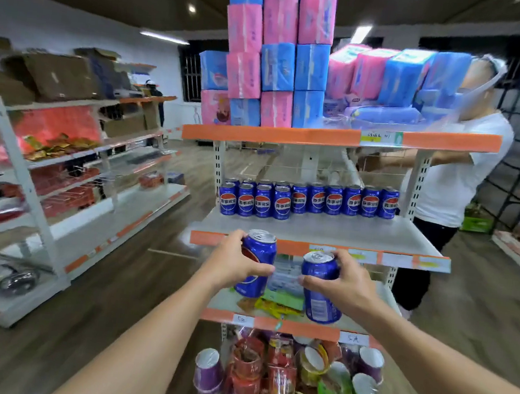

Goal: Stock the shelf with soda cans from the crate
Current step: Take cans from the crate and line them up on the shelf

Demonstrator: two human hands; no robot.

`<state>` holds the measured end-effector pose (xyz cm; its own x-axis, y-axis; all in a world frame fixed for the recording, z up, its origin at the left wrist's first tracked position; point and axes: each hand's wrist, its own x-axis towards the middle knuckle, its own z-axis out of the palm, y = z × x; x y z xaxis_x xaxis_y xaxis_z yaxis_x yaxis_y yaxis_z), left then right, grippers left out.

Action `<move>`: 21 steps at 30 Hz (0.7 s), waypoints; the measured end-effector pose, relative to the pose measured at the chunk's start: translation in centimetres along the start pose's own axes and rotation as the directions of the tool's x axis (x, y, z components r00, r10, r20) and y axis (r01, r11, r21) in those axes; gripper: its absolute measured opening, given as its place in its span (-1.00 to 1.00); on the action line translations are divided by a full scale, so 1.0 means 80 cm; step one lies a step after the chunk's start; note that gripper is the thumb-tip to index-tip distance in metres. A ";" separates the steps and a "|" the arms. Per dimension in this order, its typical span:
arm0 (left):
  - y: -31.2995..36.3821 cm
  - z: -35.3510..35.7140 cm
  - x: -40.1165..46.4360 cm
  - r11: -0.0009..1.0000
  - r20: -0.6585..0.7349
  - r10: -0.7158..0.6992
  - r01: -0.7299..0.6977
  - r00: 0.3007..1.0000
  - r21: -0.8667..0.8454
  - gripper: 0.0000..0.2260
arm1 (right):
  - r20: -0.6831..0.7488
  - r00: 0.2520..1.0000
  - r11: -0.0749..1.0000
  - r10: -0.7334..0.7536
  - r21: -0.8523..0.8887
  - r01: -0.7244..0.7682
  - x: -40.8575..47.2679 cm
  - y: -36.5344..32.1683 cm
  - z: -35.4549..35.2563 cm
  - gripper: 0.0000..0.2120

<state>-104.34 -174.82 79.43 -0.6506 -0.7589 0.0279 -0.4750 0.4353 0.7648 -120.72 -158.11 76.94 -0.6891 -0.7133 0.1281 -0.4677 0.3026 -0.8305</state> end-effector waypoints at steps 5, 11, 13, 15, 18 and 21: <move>-0.024 -0.025 0.082 0.997 0.113 0.064 -0.067 0.992 0.026 -0.36 | -0.100 0.989 0.994 0.105 0.027 -0.103 0.048 -0.011 0.046 -0.44; -0.034 -0.033 0.137 0.991 0.175 0.128 -0.133 0.976 0.015 -0.38 | -0.162 0.977 0.989 0.136 -0.033 -0.143 0.069 -0.032 0.074 -0.44; -0.035 -0.027 0.146 0.991 0.191 0.133 -0.136 0.972 0.004 -0.38 | -0.168 0.976 0.988 0.136 -0.047 -0.145 0.073 -0.031 0.078 -0.42; -0.037 -0.019 0.152 0.992 0.211 0.129 -0.130 0.969 -0.010 -0.39 | -0.169 0.975 0.987 0.143 -0.044 -0.153 0.077 -0.028 0.080 -0.41; -0.036 -0.006 0.156 0.993 0.230 0.118 -0.119 0.966 -0.012 -0.41 | -0.177 0.970 0.985 0.166 -0.010 -0.171 0.082 -0.022 0.080 -0.39; -0.034 0.000 0.159 0.994 0.220 0.108 -0.102 0.970 -0.036 -0.40 | -0.195 0.965 0.984 0.174 -0.005 -0.178 0.087 -0.015 0.076 -0.39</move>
<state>-111.30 -185.64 77.73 -0.8122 -0.5825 -0.0323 -0.3844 0.4927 0.7807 -121.59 -167.31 75.56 -0.8542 -0.5129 0.0852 -0.3402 0.4276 -0.8375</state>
